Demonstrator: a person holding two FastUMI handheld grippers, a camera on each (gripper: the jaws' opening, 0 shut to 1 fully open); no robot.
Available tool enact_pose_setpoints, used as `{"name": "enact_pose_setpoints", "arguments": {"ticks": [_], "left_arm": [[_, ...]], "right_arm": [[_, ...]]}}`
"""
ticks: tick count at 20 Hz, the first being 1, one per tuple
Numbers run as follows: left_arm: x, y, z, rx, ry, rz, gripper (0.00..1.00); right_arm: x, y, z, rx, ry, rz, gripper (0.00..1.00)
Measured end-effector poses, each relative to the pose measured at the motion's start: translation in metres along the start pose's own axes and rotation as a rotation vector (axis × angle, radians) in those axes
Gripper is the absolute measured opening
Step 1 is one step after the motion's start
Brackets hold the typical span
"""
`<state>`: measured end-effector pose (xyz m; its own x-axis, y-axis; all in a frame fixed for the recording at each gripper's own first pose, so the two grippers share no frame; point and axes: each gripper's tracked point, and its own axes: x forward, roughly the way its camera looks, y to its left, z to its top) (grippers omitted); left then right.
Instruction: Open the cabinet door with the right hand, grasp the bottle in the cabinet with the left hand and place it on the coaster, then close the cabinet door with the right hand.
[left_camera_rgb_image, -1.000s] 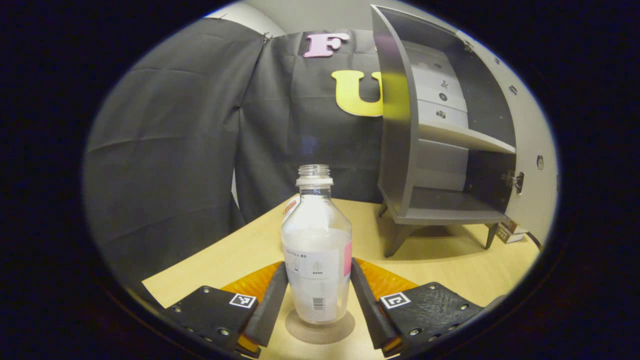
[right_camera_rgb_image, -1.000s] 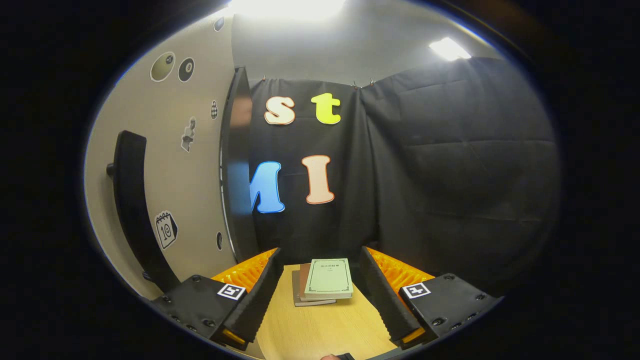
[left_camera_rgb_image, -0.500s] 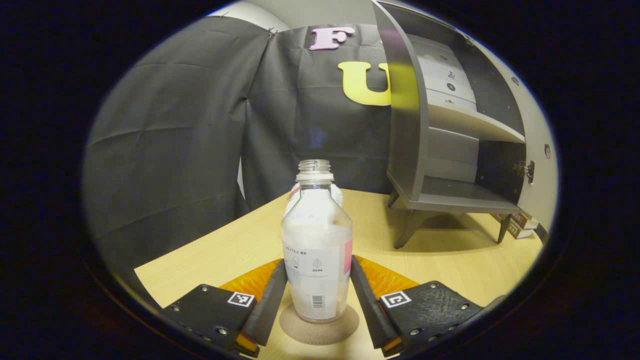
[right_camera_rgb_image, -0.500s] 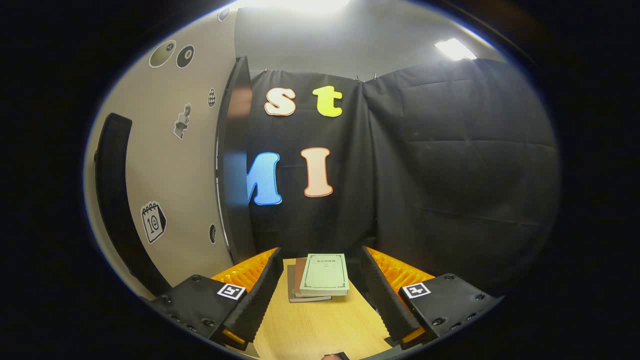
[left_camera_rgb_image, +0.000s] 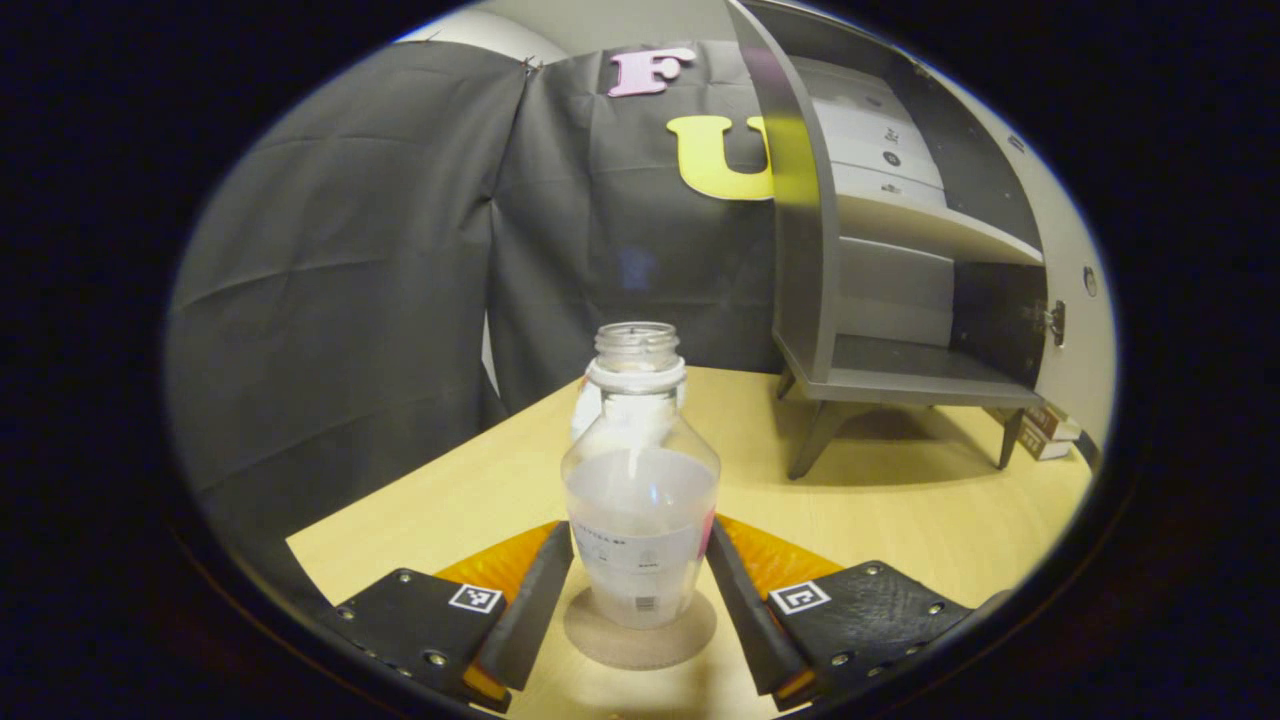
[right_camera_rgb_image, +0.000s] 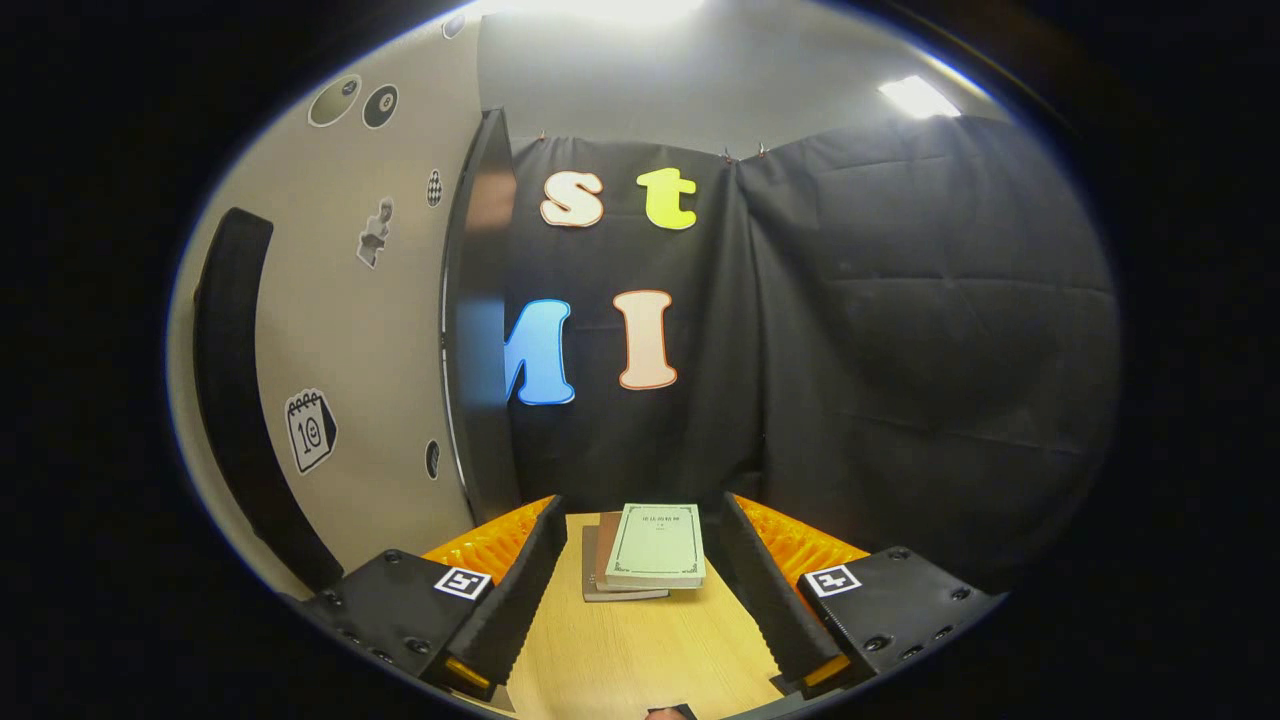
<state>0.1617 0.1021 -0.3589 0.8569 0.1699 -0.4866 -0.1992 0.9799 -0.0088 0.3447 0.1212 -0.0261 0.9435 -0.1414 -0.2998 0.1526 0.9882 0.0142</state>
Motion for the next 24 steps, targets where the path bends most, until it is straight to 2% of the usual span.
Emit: {"name": "enact_pose_setpoints", "arguments": {"ticks": [6,10,12,17,21,24], "left_arm": [[-0.009,-0.001,0.017,-0.021,-0.018,0.014,0.82],[-0.018,-0.002,0.045,0.006,-0.052,0.030,0.82],[-0.025,-0.002,0.062,0.005,-0.071,0.037,0.80],[-0.040,-0.006,0.102,-0.014,-0.143,0.029,0.82],[-0.042,-0.005,0.102,-0.019,-0.121,0.041,0.80],[-0.054,-0.010,0.131,-0.001,-0.156,0.037,0.81]], "right_arm": [[-0.003,-0.006,0.001,-0.002,-0.012,0.013,0.98],[-0.005,-0.010,0.003,0.011,-0.022,0.027,0.98],[-0.003,-0.011,0.004,0.023,-0.031,0.036,0.98],[-0.002,-0.017,0.005,0.053,-0.045,0.055,0.98],[-0.003,-0.026,0.003,0.068,-0.046,0.056,0.98],[-0.004,-0.030,0.005,0.084,-0.054,0.059,0.98]]}}
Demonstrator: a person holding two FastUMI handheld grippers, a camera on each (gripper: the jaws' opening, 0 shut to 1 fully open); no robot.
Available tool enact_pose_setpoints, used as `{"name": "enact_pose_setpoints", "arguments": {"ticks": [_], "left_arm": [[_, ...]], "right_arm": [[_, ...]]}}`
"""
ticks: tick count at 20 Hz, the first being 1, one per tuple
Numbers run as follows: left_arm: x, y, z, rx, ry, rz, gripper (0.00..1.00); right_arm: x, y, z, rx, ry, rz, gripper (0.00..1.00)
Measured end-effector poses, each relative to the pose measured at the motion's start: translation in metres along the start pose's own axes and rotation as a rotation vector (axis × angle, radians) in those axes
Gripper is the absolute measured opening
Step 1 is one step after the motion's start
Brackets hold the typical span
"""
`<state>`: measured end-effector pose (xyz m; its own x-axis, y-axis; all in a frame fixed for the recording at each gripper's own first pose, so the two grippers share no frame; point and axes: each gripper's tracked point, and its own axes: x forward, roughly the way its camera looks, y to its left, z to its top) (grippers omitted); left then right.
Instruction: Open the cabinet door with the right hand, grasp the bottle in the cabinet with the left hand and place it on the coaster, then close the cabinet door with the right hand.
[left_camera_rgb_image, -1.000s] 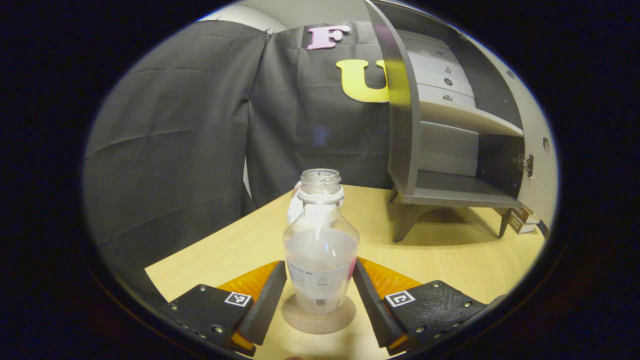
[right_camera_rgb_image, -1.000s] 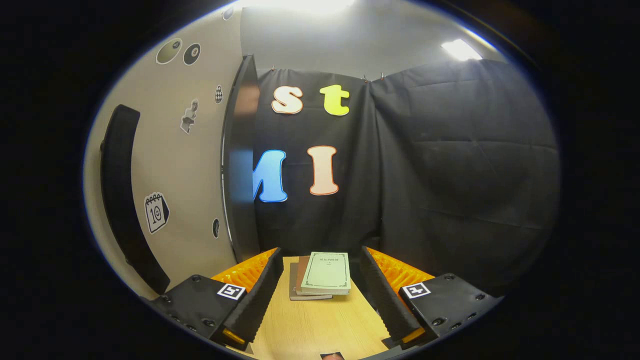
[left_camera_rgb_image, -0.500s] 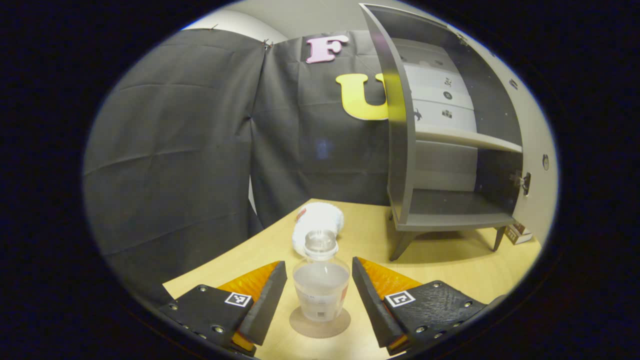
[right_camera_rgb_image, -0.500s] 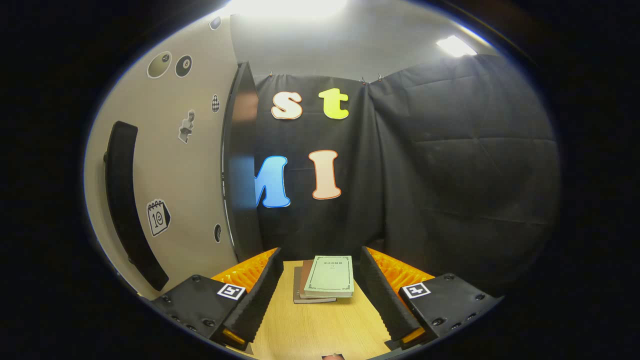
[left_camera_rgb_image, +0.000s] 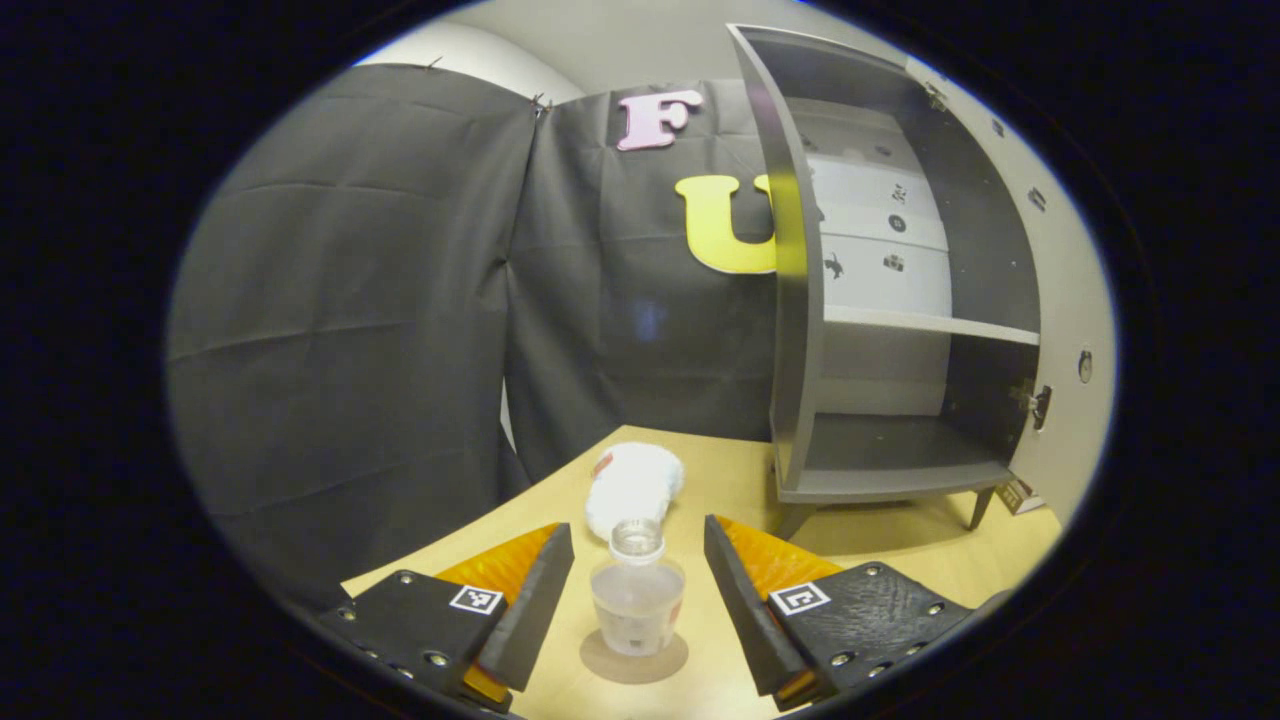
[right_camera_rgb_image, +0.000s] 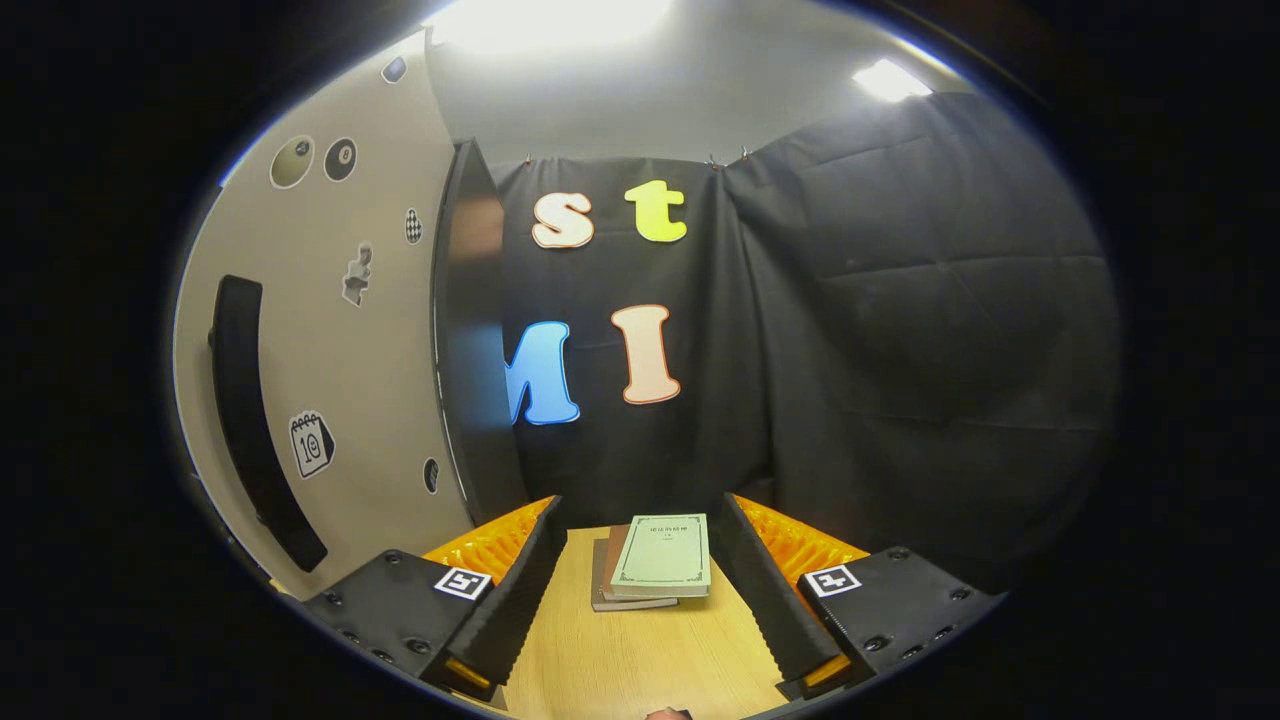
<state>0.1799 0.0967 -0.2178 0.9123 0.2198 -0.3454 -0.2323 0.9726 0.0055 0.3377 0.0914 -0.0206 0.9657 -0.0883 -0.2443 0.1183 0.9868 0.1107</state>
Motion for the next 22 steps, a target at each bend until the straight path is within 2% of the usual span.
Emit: {"name": "enact_pose_setpoints", "arguments": {"ticks": [3,4,10,13,14,15,16,18,22], "left_arm": [[-0.018,-0.008,0.043,0.013,-0.051,-0.006,0.80],[-0.027,-0.011,0.056,0.014,-0.065,-0.006,0.82],[-0.108,-0.007,0.108,0.082,-0.135,0.012,0.79],[-0.139,-0.007,0.122,0.082,-0.167,-0.010,0.80],[-0.144,-0.003,0.124,0.079,-0.173,-0.010,0.79],[-0.146,0.001,0.126,0.076,-0.177,-0.006,0.79],[-0.146,0.006,0.126,0.070,-0.183,-0.007,0.79],[-0.135,0.012,0.123,0.056,-0.178,-0.012,0.79],[-0.111,0.026,0.120,0.035,-0.164,-0.027,0.79]], "right_arm": [[0.001,0.002,0.004,0.015,-0.010,0.026,0.98],[0.000,0.008,0.008,0.027,-0.015,0.050,0.98],[-0.009,0.065,0.034,0.083,-0.053,0.280,0.98],[-0.015,0.088,0.041,0.059,-0.064,0.342,0.98],[-0.018,0.097,0.042,0.047,-0.064,0.364,0.92],[-0.019,0.104,0.042,0.027,-0.061,0.374,0.92],[-0.021,0.101,0.045,0.002,-0.068,0.360,0.97],[-0.019,0.108,0.046,-0.027,-0.074,0.357,0.94],[-0.021,0.122,0.042,-0.008,-0.052,0.366,0.95]]}}
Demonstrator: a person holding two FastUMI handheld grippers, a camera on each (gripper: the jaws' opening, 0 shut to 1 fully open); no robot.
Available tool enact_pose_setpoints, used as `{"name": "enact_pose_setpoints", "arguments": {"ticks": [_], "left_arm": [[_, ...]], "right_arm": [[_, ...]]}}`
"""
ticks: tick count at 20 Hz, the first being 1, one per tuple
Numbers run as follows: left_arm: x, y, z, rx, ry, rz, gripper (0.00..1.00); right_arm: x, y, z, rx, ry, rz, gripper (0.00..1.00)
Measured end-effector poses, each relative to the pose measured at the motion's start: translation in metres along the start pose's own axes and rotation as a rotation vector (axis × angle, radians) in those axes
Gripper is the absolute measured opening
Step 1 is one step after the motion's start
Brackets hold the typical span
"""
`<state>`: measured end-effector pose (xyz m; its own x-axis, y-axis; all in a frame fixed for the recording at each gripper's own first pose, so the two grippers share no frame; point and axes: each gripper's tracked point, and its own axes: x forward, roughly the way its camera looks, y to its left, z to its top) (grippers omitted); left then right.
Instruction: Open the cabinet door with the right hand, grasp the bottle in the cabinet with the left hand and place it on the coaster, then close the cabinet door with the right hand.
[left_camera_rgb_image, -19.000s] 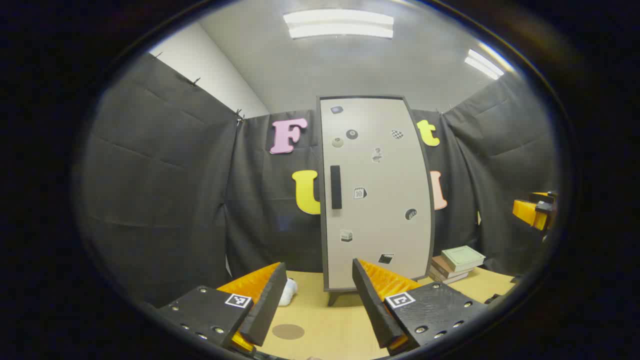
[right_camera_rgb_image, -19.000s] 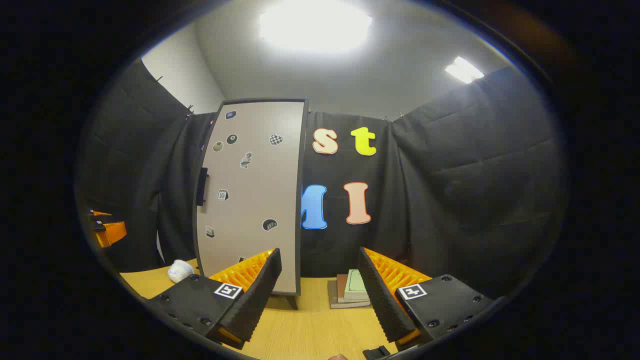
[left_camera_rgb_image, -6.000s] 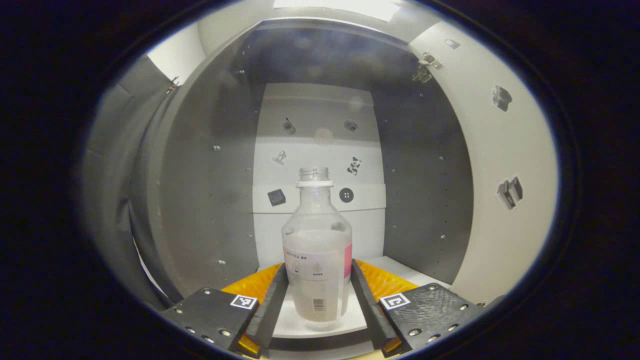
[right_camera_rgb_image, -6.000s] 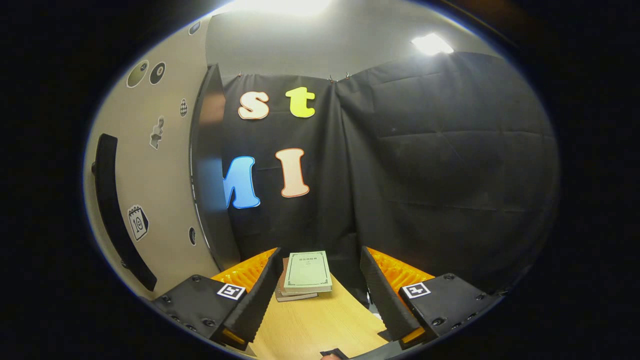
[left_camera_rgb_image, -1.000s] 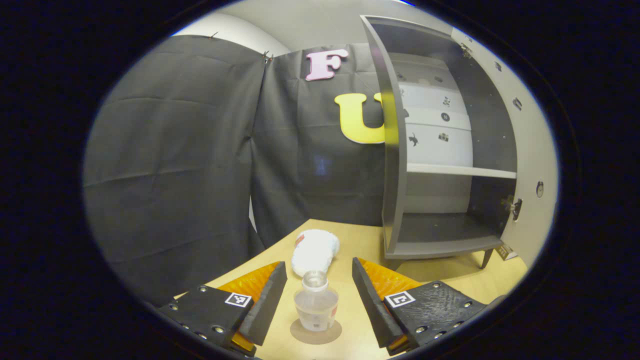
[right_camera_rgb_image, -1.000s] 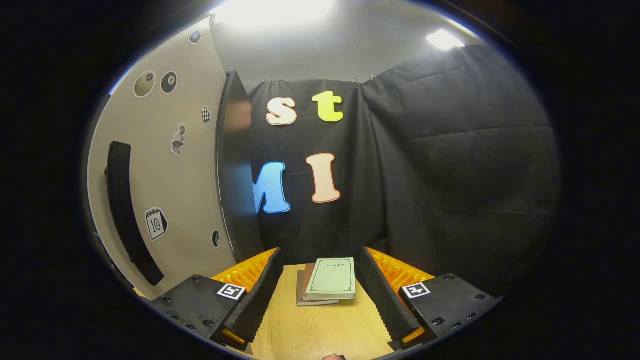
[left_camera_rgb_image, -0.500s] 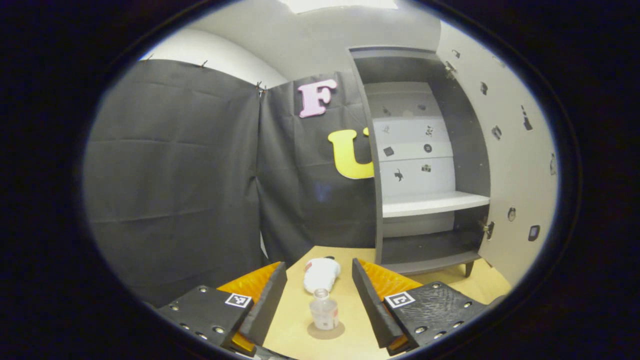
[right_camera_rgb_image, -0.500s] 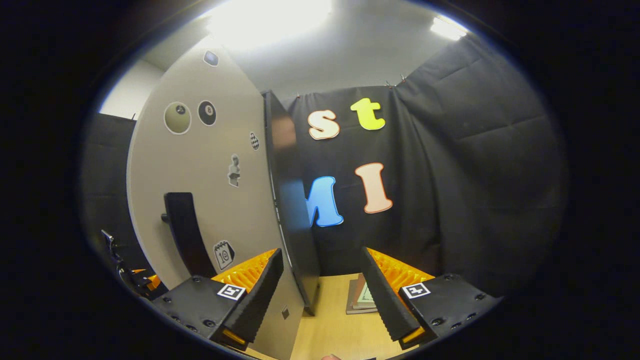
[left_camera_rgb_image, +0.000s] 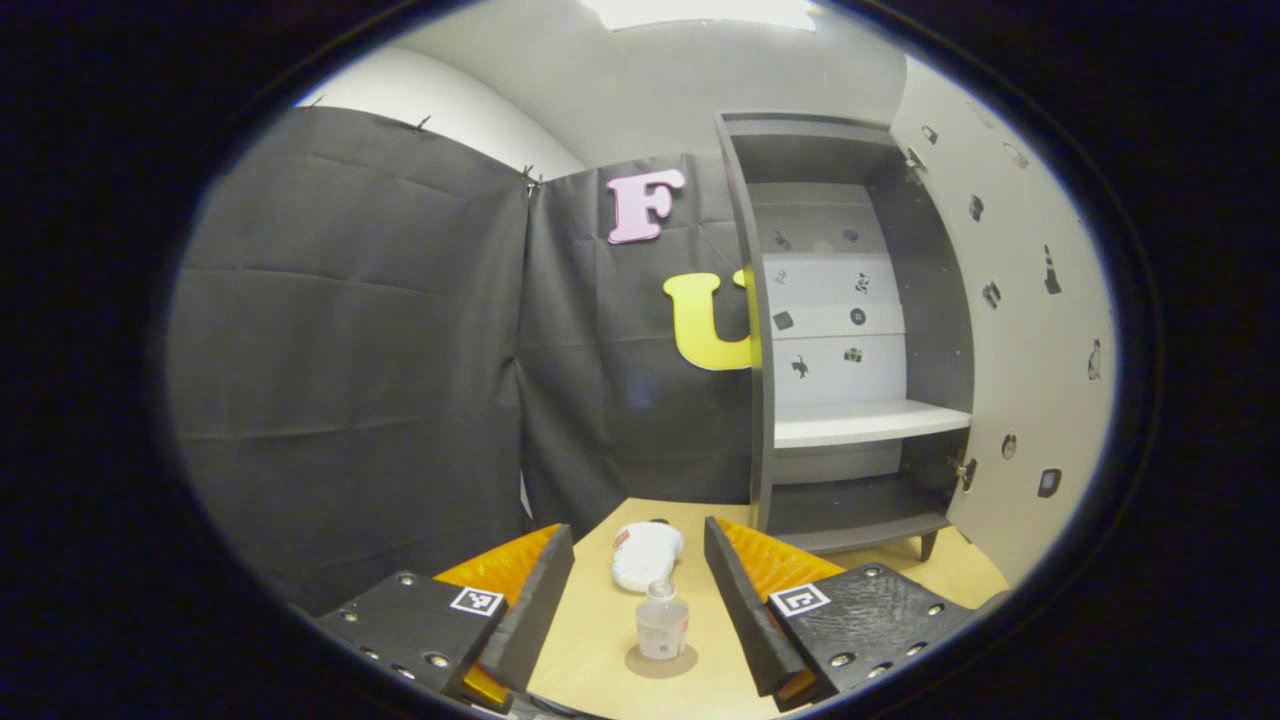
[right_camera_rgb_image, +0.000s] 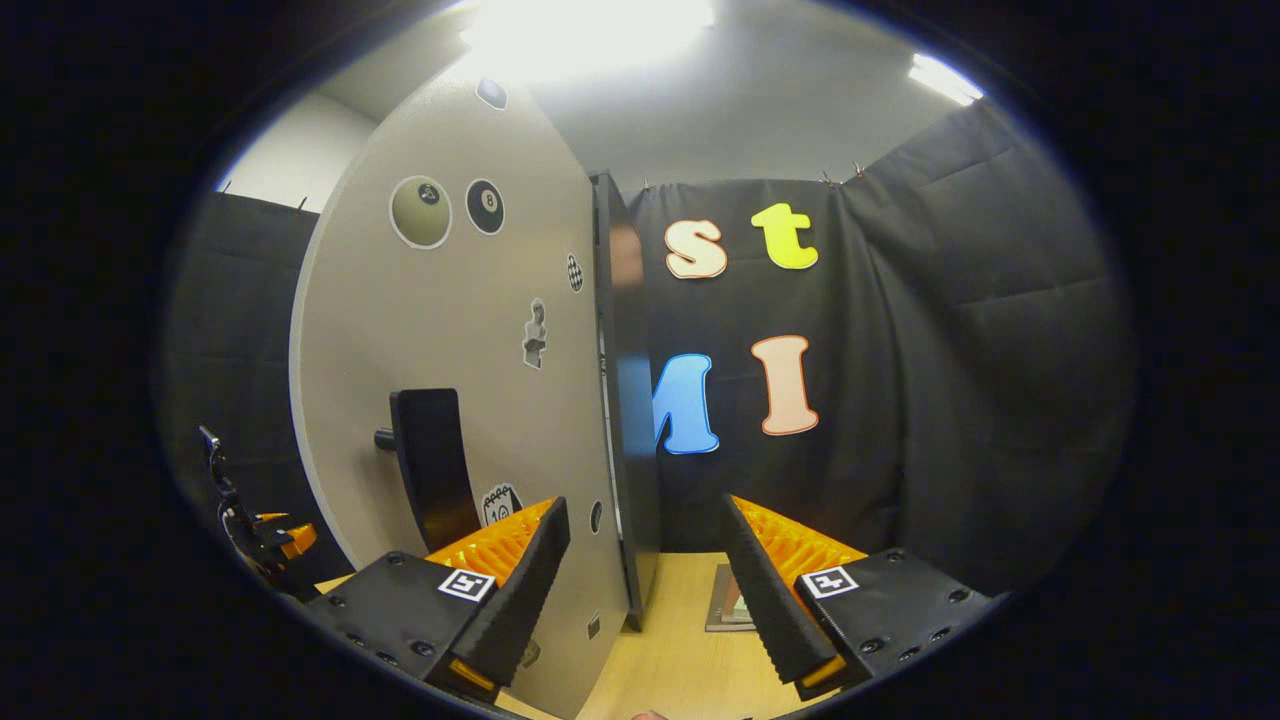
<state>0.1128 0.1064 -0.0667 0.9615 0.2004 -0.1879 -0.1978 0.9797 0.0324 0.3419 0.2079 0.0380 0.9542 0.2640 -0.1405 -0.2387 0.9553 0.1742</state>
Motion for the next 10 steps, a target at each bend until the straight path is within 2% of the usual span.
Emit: {"name": "enact_pose_setpoints", "arguments": {"ticks": [4,10], "left_arm": [[0.019,0.010,-0.010,0.025,0.031,-0.021,0.80],[0.038,0.014,-0.008,0.024,0.018,-0.077,0.81]], "right_arm": [[0.003,0.019,-0.001,0.013,0.005,0.021,0.95],[0.012,0.063,-0.003,-0.056,0.004,0.068,0.95]]}}
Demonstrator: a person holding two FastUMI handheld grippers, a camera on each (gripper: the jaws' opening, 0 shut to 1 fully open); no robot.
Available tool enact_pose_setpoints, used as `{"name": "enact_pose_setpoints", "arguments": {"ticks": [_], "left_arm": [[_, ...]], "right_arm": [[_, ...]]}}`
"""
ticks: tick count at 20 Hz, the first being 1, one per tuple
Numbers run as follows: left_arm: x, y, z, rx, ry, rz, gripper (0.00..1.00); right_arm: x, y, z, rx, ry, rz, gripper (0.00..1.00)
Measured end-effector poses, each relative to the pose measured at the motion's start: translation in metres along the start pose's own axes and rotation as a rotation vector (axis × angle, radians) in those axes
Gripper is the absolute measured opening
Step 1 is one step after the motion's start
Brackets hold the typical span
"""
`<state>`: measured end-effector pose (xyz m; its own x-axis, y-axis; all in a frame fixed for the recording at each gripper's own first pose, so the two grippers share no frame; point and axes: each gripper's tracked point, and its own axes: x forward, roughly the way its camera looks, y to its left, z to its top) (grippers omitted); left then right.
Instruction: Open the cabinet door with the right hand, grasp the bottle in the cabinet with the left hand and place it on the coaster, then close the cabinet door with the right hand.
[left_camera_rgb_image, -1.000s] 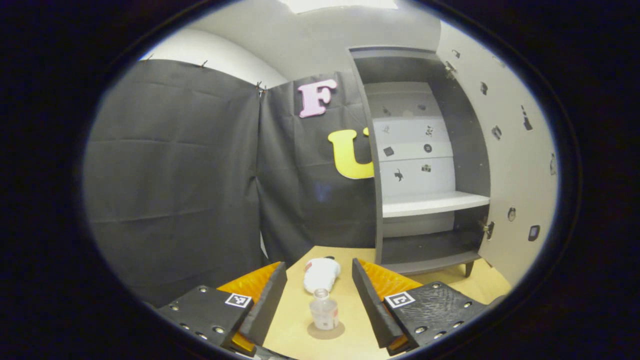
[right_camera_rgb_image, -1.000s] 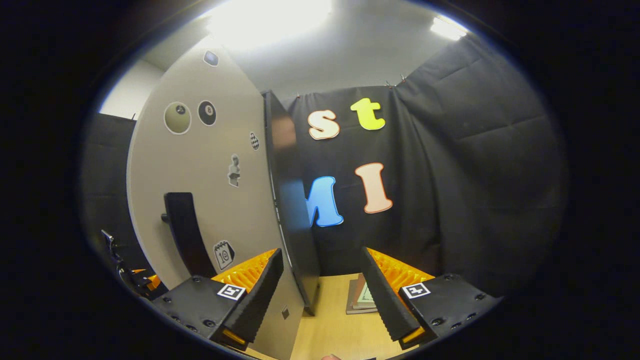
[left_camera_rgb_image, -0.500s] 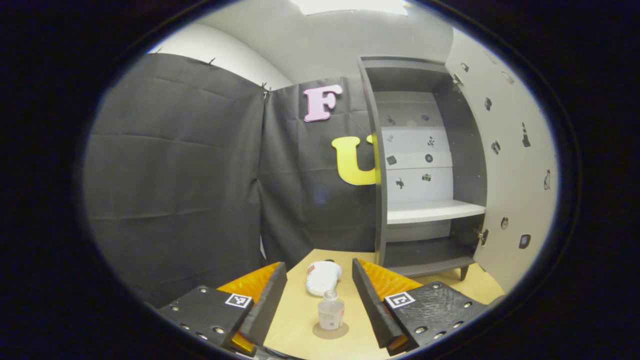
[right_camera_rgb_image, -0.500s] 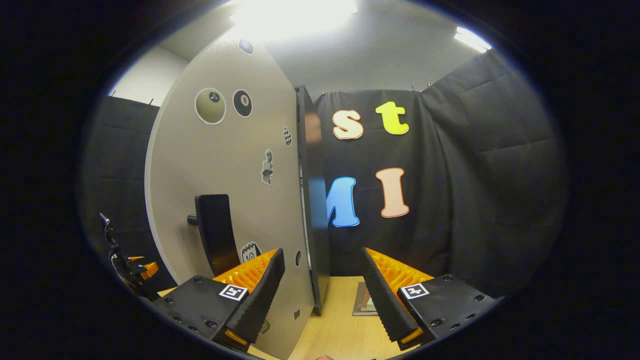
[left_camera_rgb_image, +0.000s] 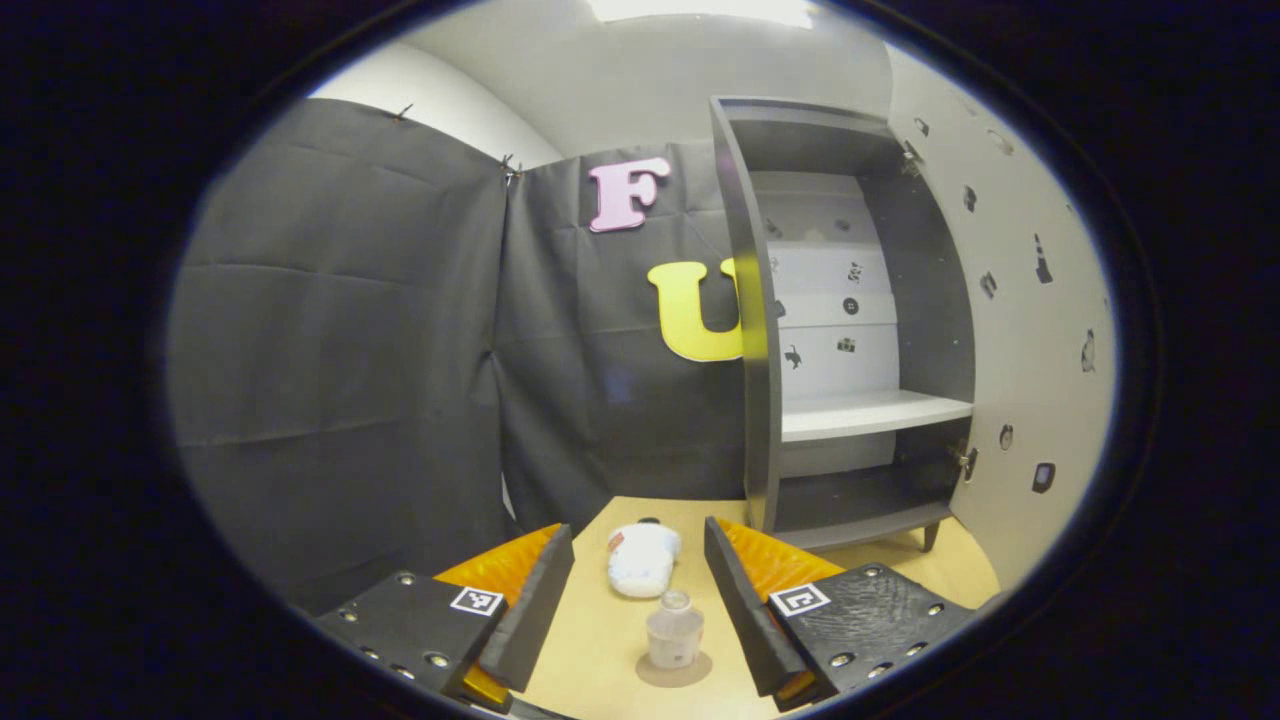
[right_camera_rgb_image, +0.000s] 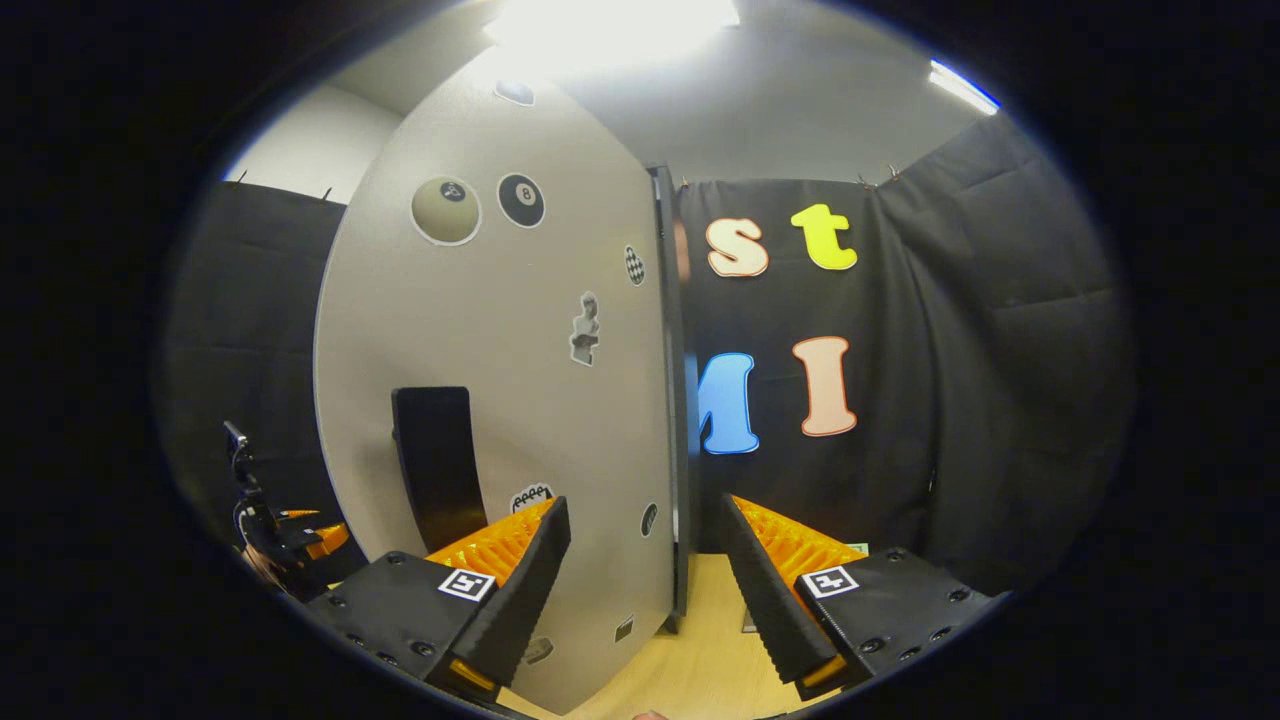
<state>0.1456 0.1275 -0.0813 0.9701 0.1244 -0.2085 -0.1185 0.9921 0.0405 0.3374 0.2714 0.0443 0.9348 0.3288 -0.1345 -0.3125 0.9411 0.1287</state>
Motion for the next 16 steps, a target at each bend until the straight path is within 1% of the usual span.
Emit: {"name": "enact_pose_setpoints", "arguments": {"ticks": [1,3,13,16], "left_arm": [[0.002,0.003,0.000,-0.002,-0.001,-0.004,0.80],[0.005,0.011,-0.004,-0.010,0.003,-0.007,0.80],[0.025,0.054,-0.020,-0.037,0.024,-0.015,0.79],[0.031,0.068,-0.024,-0.039,0.027,-0.014,0.79]], "right_arm": [[0.004,0.004,-0.002,-0.016,0.004,0.003,0.95],[0.011,0.014,-0.002,-0.026,0.005,0.016,0.95],[0.046,0.070,-0.010,0.021,0.030,0.083,0.95],[0.059,0.079,-0.013,0.003,0.027,0.078,0.95]]}}
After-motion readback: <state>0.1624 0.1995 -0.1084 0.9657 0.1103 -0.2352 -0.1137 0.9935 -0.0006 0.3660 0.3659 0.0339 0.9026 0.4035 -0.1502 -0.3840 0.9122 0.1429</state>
